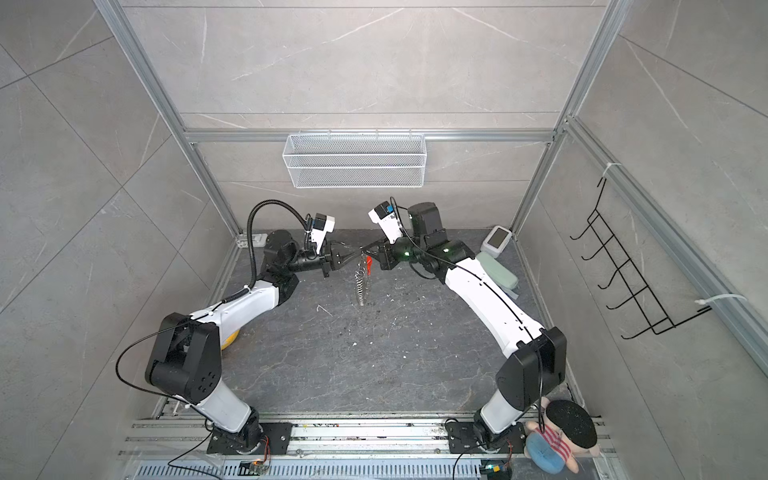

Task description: Put the keys on the keyring

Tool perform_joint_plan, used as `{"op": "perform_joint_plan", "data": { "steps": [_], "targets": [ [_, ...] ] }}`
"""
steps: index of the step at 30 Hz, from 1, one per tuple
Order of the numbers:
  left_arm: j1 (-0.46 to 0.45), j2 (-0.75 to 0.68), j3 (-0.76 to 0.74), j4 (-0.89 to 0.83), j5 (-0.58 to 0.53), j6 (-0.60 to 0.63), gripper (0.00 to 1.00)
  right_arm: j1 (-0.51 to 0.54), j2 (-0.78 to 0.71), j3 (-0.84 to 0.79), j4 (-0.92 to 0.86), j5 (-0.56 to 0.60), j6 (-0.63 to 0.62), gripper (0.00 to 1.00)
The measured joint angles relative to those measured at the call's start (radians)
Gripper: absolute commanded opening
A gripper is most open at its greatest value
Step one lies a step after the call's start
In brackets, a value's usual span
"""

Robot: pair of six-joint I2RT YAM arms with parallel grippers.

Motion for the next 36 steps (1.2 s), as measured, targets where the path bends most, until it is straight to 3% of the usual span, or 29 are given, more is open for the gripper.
{"op": "perform_joint_plan", "data": {
  "steps": [11, 24, 36],
  "targets": [
    [-0.001, 0.0, 0.031, -0.064, 0.04, 0.023, 0.0, 0.008, 0.023, 0.058, -0.068, 0.019, -0.047, 0.0],
    [-0.002, -0.095, 0.002, -0.364, 0.034, 0.42, 0.0, 0.027, 0.055, 0.112, -0.174, 0.0, -0.085, 0.0],
    [-0.003, -0.12, -0.022, -0.352, 0.024, 0.459, 0.0, 0.002, 0.047, -0.015, -0.102, 0.045, -0.047, 0.0]
  ]
}}
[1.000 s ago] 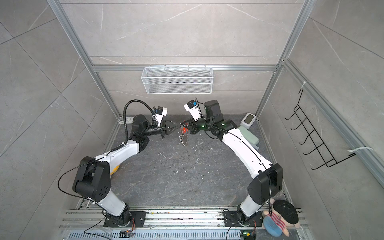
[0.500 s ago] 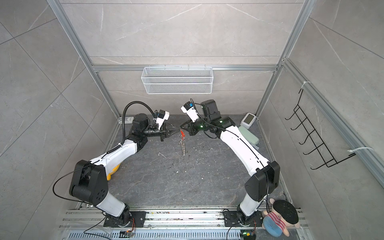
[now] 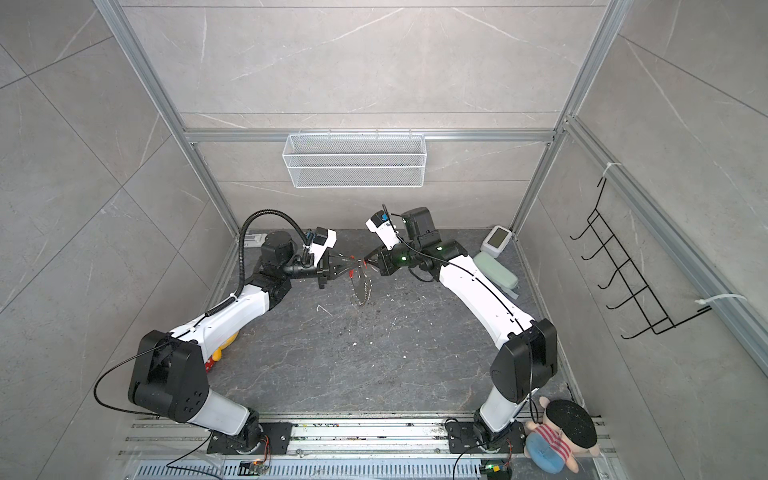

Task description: Put the keys on the keyring

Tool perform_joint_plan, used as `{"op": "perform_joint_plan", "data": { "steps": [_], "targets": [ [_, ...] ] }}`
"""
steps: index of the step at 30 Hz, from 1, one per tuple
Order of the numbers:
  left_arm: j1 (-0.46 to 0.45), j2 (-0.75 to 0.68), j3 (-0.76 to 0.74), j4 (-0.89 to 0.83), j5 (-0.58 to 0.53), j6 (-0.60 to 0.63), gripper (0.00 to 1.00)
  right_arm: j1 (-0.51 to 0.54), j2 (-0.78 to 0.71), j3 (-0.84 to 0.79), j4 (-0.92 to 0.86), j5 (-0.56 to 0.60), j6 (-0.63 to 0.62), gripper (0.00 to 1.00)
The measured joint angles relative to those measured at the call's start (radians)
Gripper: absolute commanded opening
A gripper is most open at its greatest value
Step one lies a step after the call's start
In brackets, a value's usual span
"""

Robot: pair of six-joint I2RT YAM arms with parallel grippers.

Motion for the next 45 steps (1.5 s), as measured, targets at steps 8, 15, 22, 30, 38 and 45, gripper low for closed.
{"op": "perform_joint_plan", "data": {
  "steps": [8, 15, 22, 30, 38, 45],
  "targets": [
    [-0.001, 0.0, 0.0, 0.023, -0.002, -0.012, 0.0, -0.052, -0.084, -0.113, 0.074, 0.02, 0.052, 0.0],
    [-0.001, 0.0, 0.002, 0.021, -0.002, -0.01, 0.0, -0.057, -0.135, -0.097, 0.094, -0.104, 0.039, 0.0],
    [-0.001, 0.001, 0.037, -0.023, 0.002, 0.024, 0.0, -0.039, -0.134, -0.074, 0.046, -0.154, -0.005, 0.0],
    [-0.001, 0.006, 0.062, -0.058, 0.015, 0.047, 0.0, -0.024, -0.114, -0.023, -0.001, -0.155, -0.042, 0.0],
    [-0.002, 0.014, 0.062, -0.068, 0.025, 0.049, 0.0, -0.008, -0.087, 0.002, -0.018, -0.141, -0.051, 0.0],
    [-0.005, 0.014, 0.062, -0.072, 0.027, 0.053, 0.0, 0.003, -0.068, 0.041, -0.052, -0.11, -0.069, 0.0]
  ]
}}
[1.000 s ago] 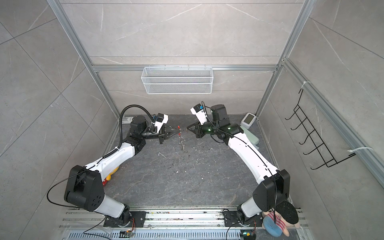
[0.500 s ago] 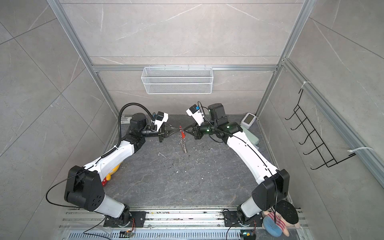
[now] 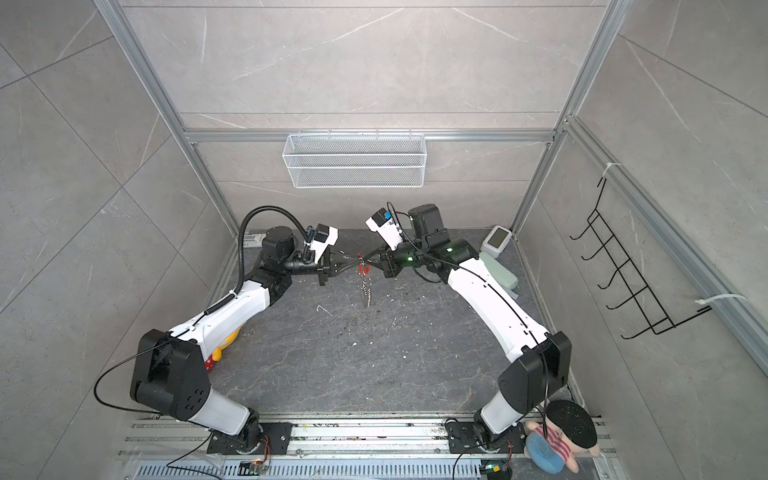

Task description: Put the keys on the keyring

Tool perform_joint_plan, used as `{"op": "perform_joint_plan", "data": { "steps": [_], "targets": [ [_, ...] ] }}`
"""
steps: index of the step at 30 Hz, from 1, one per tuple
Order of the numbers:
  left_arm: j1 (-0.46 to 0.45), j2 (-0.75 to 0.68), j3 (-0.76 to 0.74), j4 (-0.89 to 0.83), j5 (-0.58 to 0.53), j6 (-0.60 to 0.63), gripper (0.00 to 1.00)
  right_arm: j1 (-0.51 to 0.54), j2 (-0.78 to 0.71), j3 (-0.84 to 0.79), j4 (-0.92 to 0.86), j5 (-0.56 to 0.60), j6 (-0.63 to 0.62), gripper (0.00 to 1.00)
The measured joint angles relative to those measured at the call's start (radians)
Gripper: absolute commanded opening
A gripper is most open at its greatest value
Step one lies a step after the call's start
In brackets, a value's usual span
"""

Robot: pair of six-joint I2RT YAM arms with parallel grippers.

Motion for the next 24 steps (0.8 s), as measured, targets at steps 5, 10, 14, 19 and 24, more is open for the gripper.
{"op": "perform_joint_plan", "data": {
  "steps": [5, 10, 14, 19, 24],
  "targets": [
    [0.0, 0.0, 0.0, -0.012, 0.002, 0.005, 0.0, 0.008, 0.007, 0.016, -0.008, 0.012, -0.008, 0.0],
    [0.0, 0.0, 0.0, -0.018, 0.002, 0.008, 0.0, 0.011, 0.014, 0.023, -0.016, 0.024, -0.008, 0.0],
    [0.001, 0.0, 0.0, -0.025, -0.001, 0.01, 0.0, 0.014, 0.023, 0.025, -0.02, 0.034, -0.012, 0.0],
    [0.001, 0.0, 0.0, -0.033, -0.002, 0.011, 0.0, 0.018, 0.023, 0.024, -0.022, 0.053, -0.014, 0.0],
    [0.001, 0.0, 0.0, -0.033, -0.005, 0.013, 0.0, 0.018, 0.023, 0.024, -0.022, 0.064, -0.014, 0.0]
  ]
}}
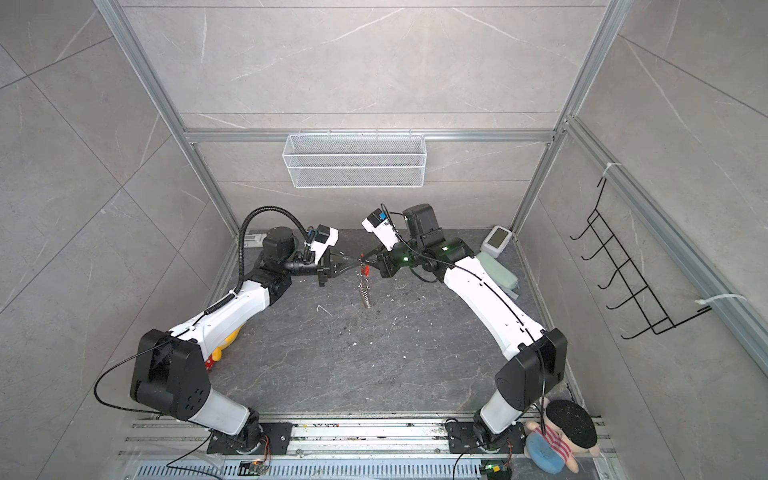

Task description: Put the keys on the keyring

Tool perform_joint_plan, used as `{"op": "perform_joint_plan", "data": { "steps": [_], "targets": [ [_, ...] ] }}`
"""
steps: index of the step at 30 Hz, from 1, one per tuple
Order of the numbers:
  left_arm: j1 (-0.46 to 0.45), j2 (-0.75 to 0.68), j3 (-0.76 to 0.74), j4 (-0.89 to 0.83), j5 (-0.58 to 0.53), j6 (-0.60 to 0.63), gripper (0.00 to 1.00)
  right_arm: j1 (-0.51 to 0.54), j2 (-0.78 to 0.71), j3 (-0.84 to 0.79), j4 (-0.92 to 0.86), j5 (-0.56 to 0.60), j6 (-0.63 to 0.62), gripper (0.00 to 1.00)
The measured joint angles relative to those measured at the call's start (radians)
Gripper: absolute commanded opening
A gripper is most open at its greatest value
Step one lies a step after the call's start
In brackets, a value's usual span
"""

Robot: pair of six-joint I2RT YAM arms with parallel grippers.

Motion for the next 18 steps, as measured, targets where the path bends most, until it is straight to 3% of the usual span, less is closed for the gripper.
{"op": "perform_joint_plan", "data": {
  "steps": [18],
  "targets": [
    [0.0, 0.0, -0.005, 0.021, -0.023, -0.011, 0.0, -0.04, -0.001, -0.061, 0.059, -0.064, 0.05, 0.0]
  ]
}}
